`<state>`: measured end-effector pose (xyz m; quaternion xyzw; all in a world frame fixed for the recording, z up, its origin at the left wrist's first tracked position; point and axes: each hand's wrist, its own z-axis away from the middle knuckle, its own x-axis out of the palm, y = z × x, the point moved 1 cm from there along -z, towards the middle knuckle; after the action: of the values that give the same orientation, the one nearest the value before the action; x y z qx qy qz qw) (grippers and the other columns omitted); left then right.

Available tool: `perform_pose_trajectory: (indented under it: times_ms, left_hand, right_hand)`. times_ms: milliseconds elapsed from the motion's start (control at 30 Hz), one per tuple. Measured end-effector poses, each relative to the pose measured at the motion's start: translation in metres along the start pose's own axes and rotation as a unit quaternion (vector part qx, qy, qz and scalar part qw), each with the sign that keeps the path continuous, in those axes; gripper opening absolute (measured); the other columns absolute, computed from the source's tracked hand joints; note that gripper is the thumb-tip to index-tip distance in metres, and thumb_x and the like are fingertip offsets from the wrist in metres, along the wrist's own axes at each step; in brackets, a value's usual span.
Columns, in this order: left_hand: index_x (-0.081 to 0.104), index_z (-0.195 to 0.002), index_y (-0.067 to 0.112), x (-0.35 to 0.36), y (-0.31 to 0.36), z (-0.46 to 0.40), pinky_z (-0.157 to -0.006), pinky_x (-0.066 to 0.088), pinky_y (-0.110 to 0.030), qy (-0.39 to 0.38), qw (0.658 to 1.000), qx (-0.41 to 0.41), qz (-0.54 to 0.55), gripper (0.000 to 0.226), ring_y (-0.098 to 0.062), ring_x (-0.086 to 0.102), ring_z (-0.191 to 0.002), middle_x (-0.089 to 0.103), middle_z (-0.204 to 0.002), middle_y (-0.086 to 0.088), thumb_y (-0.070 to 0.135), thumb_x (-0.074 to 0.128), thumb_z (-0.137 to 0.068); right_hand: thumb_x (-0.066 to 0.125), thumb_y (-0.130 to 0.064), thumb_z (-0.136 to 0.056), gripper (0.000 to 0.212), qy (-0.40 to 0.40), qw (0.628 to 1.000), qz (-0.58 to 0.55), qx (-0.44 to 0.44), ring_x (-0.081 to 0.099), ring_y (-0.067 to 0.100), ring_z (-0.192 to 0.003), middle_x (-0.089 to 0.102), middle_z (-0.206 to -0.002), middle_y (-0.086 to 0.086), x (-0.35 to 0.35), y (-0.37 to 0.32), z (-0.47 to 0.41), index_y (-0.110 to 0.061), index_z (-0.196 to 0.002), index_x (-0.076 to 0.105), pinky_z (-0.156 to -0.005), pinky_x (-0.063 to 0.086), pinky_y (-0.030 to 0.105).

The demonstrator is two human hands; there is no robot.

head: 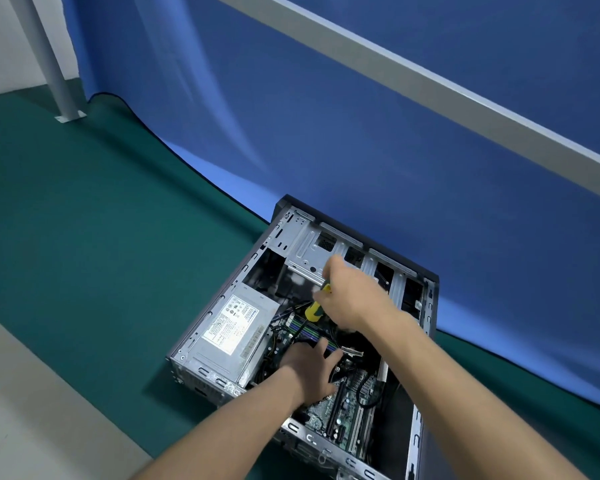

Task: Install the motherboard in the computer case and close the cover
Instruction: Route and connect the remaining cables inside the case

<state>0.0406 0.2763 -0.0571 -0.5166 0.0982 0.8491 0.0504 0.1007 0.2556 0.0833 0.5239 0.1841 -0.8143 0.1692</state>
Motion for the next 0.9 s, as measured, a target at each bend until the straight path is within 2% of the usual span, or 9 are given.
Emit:
perform_pose_trajectory:
  times_ms: [133, 200, 300, 400, 467, 600, 667, 767, 900]
  left_hand:
    - [0.039, -0.132, 0.011, 0.001, -0.001, 0.002, -0.076, 0.053, -0.042, 0.017, 1.0, -0.008, 0.024, 0.051, -0.032, 0.062, -0.088, 0.042, -0.135, -0.019, 0.048, 0.04, -0.096]
    - [0.045, -0.127, 0.009, 0.002, 0.0, 0.0, -0.076, 0.053, -0.042, 0.015, 1.0, -0.01, 0.01, 0.049, -0.032, 0.062, -0.087, 0.048, -0.13, -0.018, 0.048, 0.04, -0.096]
    - [0.041, -0.131, 0.008, 0.005, 0.002, -0.005, -0.074, 0.053, -0.042, 0.01, 1.0, 0.0, -0.026, 0.054, -0.034, 0.059, -0.087, 0.041, -0.133, -0.021, 0.05, 0.033, -0.098]
    - [0.044, -0.128, 0.013, 0.01, 0.001, -0.007, -0.075, 0.053, -0.042, 0.018, 1.0, -0.015, 0.008, 0.052, -0.033, 0.06, -0.089, 0.046, -0.13, -0.016, 0.052, 0.036, -0.096]
    - [0.044, -0.126, 0.015, 0.012, 0.0, -0.007, -0.075, 0.054, -0.042, 0.027, 0.999, -0.026, 0.027, 0.049, -0.031, 0.061, -0.088, 0.051, -0.126, -0.014, 0.053, 0.038, -0.095]
    - [0.041, -0.131, 0.012, 0.01, 0.001, -0.007, -0.074, 0.053, -0.041, 0.026, 1.0, -0.014, -0.004, 0.053, -0.033, 0.06, -0.089, 0.042, -0.131, -0.017, 0.051, 0.037, -0.096]
    - [0.044, -0.128, 0.012, 0.01, 0.0, -0.006, -0.077, 0.052, -0.042, 0.042, 0.999, -0.017, 0.026, 0.047, -0.033, 0.06, -0.092, 0.046, -0.128, -0.015, 0.047, 0.04, -0.096]
    - [0.047, -0.126, 0.016, 0.011, -0.001, -0.003, -0.083, 0.05, -0.043, 0.061, 0.991, -0.028, 0.115, 0.036, -0.032, 0.059, -0.098, 0.052, -0.126, -0.01, 0.035, 0.044, -0.095]
    - [0.036, -0.136, 0.011, 0.008, 0.0, -0.003, -0.076, 0.052, -0.041, 0.036, 0.999, -0.01, 0.013, 0.054, -0.033, 0.059, -0.093, 0.039, -0.134, -0.015, 0.048, 0.039, -0.096]
  right_hand:
    - [0.042, -0.042, -0.1, 0.039, 0.049, 0.997, 0.063, 0.007, 0.056, 0.029, -0.078, 0.062, -0.092, 0.008, 0.007, -0.01, 0.003, -0.006, -0.113, 0.045, -0.059, 0.037, 0.032]
    - [0.046, -0.04, -0.099, 0.039, 0.025, 0.998, 0.055, 0.008, 0.059, 0.029, -0.083, 0.062, -0.093, 0.008, 0.004, -0.014, 0.001, -0.005, -0.115, 0.042, -0.059, 0.037, 0.032]
    - [0.05, -0.024, -0.097, 0.033, -0.036, 0.999, 0.035, -0.02, 0.052, 0.026, -0.077, 0.058, -0.089, 0.007, -0.002, -0.015, 0.0, -0.007, -0.122, 0.035, -0.056, 0.035, 0.031]
    - [0.045, -0.03, -0.1, 0.029, -0.016, 0.998, 0.059, -0.029, 0.056, 0.031, -0.094, 0.06, -0.111, 0.011, -0.004, -0.016, 0.002, -0.006, -0.117, 0.045, -0.065, 0.035, 0.033]
    - [0.042, -0.033, -0.101, 0.028, 0.001, 0.998, 0.065, -0.018, 0.055, 0.028, -0.09, 0.059, -0.114, 0.01, -0.004, -0.015, 0.001, -0.008, -0.11, 0.05, -0.065, 0.035, 0.031]
    - [0.049, -0.027, -0.096, 0.039, -0.075, 0.997, -0.012, -0.011, 0.053, 0.031, -0.088, 0.049, -0.119, 0.013, -0.006, -0.017, -0.001, -0.007, -0.127, 0.035, -0.068, 0.041, 0.038]
    - [0.048, -0.024, -0.098, 0.033, -0.037, 0.998, -0.032, -0.026, 0.057, 0.035, -0.096, 0.052, -0.118, 0.016, -0.001, -0.018, 0.0, -0.006, -0.124, 0.039, -0.07, 0.041, 0.037]
    - [0.039, -0.034, -0.102, 0.036, 0.055, 0.997, 0.046, -0.03, 0.061, 0.033, -0.098, 0.063, -0.107, 0.014, 0.005, -0.017, 0.002, -0.003, -0.116, 0.05, -0.066, 0.036, 0.031]
    - [0.05, -0.027, -0.096, 0.038, -0.015, 1.0, 0.006, -0.026, 0.053, 0.03, -0.084, 0.056, -0.102, 0.011, -0.002, -0.01, 0.001, -0.008, -0.126, 0.038, -0.064, 0.035, 0.034]
